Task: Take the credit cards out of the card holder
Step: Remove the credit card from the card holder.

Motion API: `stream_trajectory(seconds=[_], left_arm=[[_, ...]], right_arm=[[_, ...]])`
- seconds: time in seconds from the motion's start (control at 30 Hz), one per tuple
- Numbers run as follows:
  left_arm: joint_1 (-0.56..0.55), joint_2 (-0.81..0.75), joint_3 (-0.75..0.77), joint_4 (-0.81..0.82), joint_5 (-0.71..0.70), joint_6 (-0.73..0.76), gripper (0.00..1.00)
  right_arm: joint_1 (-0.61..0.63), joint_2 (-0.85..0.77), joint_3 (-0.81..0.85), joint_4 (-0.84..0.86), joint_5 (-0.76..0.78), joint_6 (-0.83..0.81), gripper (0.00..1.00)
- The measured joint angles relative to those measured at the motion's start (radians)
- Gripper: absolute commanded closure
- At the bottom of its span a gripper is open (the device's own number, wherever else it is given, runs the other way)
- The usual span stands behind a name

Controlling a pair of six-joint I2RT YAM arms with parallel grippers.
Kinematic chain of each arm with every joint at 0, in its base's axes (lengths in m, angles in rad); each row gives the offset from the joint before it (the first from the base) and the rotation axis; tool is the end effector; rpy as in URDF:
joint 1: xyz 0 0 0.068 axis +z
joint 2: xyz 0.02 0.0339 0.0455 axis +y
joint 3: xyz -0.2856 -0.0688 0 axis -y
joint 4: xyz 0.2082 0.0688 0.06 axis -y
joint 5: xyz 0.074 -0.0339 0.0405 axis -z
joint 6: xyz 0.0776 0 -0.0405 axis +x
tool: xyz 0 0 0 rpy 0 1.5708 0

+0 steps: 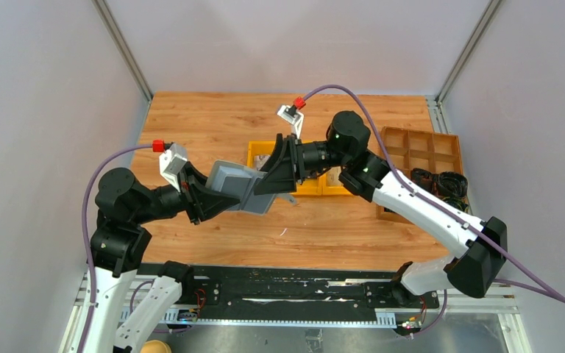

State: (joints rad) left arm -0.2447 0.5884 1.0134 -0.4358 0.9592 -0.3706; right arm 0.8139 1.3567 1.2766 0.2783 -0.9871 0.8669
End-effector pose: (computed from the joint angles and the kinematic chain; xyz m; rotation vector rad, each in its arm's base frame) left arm 0.0486 -0.0776 0.4112 0.6887 1.5749 -1.2155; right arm 0.1494 0.2525 0.4587 -0.9668 1.5608 1.9463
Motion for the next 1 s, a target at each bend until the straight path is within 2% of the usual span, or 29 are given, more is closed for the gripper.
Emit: stream_trajectory(seconds=[0.03, 0.1, 0.2, 0.3, 0.33, 0.37, 0.4, 0.43, 0.47, 0.5, 0.57, 0.9, 1.0], left_arm=[[0.0, 0.001, 0.0, 0.0, -0.002, 0.002, 1.0], [0.0, 0.002, 0.0, -0.003, -0.005, 0.01, 1.0], [0.0, 0.003, 0.0, -0.011, -0.01, 0.019, 1.0], [0.0, 0.003, 0.0, -0.016, -0.011, 0.024, 1.0], [0.0, 0.003, 0.0, -0.016, -0.011, 0.026, 0.97], [0.0, 0.003, 0.0, -0.019, -0.014, 0.029, 0.9], [0.0, 0.003, 0.0, -0.025, -0.018, 0.031, 0.79], [0.0, 0.005, 0.0, -0.035, -0.024, 0.03, 0.67], [0.0, 0.006, 0.0, -0.041, -0.026, 0.031, 0.59], [0.0, 0.007, 0.0, -0.043, -0.027, 0.031, 0.55], [0.0, 0.008, 0.0, -0.045, -0.014, 0.035, 0.52], [0.0, 0.007, 0.0, -0.065, 0.014, 0.055, 0.53], [0.0, 0.008, 0.0, -0.066, 0.02, 0.051, 0.5]], right_arm=[[0.008, 0.0, 0.0, -0.001, -0.001, -0.003, 0.18], [0.028, 0.0, 0.0, -0.01, -0.001, -0.022, 0.27], [0.042, 0.0, 0.0, -0.043, 0.008, -0.063, 0.49], [0.045, 0.0, 0.0, -0.085, 0.039, -0.098, 0.75], [0.045, 0.0, 0.0, -0.099, 0.054, -0.109, 0.82], [0.046, 0.0, 0.0, -0.112, 0.069, -0.119, 0.89], [0.046, 0.0, 0.001, -0.121, 0.079, -0.132, 0.94], [0.046, -0.001, 0.004, -0.138, 0.094, -0.142, 0.95], [0.046, -0.002, 0.005, -0.149, 0.106, -0.154, 0.99], [0.048, -0.004, 0.007, -0.164, 0.117, -0.165, 1.0], [0.05, -0.006, 0.008, -0.19, 0.141, -0.18, 1.0], [0.05, -0.014, 0.009, -0.275, 0.188, -0.219, 1.0], [0.05, -0.019, 0.009, -0.292, 0.191, -0.227, 1.0]])
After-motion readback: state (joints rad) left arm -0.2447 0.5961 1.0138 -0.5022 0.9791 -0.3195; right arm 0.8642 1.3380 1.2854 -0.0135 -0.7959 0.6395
